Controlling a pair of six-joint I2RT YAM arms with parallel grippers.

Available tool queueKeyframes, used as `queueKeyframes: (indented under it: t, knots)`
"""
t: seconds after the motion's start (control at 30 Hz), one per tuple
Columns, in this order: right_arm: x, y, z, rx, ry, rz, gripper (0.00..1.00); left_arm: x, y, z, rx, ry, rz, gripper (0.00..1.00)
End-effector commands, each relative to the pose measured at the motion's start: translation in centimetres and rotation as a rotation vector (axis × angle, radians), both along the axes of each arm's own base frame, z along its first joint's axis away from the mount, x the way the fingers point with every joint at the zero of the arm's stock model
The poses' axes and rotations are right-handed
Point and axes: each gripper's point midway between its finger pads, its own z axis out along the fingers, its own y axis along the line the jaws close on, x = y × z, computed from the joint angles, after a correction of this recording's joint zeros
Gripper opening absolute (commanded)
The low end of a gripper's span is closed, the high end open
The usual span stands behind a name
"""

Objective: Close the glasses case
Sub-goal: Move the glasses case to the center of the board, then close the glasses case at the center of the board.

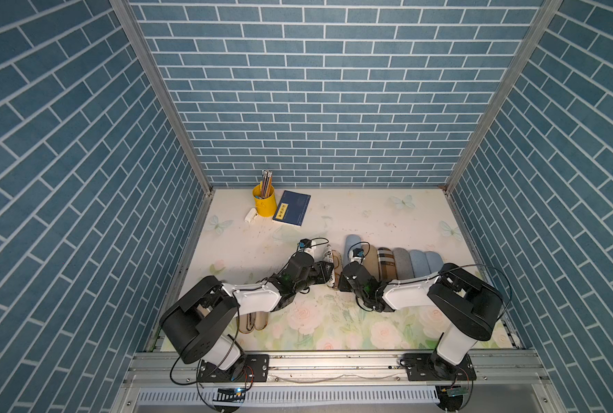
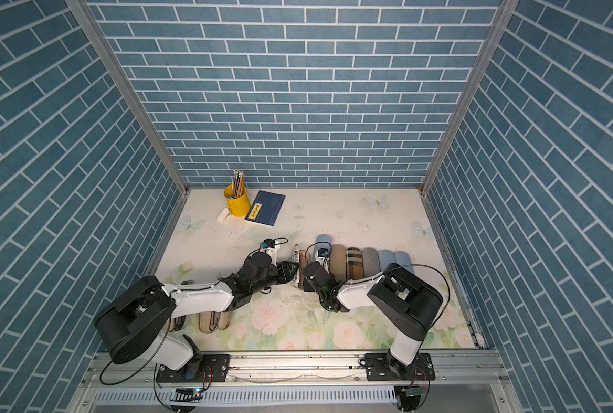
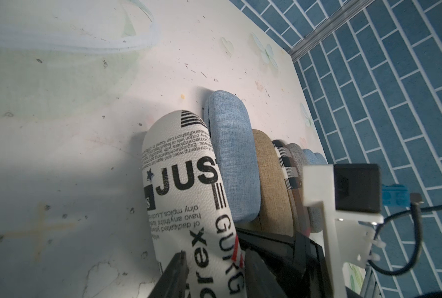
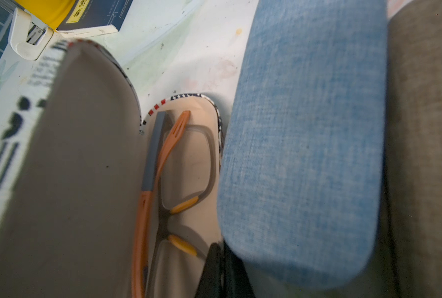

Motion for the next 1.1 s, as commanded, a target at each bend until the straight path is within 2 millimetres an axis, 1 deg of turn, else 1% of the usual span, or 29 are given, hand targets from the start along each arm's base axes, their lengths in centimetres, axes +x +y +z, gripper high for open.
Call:
queueKeyframes:
  t: [0.0, 0.33, 0.9, 1.07]
  knots:
    - [-0.2, -0.7, 0.1, 0.010, 0.004, -0.025, 0.06, 0.1, -0.7, -0.1, 0.012, -0.008, -0.016, 0.41]
    - [-0.3, -0.8, 0.2, 0.018, -0.002, -0.026, 0.07, 0.1, -1.7, -0.3, 0.016, -0.005, -0.033, 0.39]
    - [-0.5, -0.8, 0.3, 0.028, -0.003, -0.019, 0.06, -0.1, -2.5, -0.5, 0.023, 0.000, -0.049, 0.37]
    - [-0.5, -0.8, 0.4, 0.030, -0.003, -0.018, 0.06, -0.1, -2.7, -1.0, 0.027, 0.008, -0.053, 0.36]
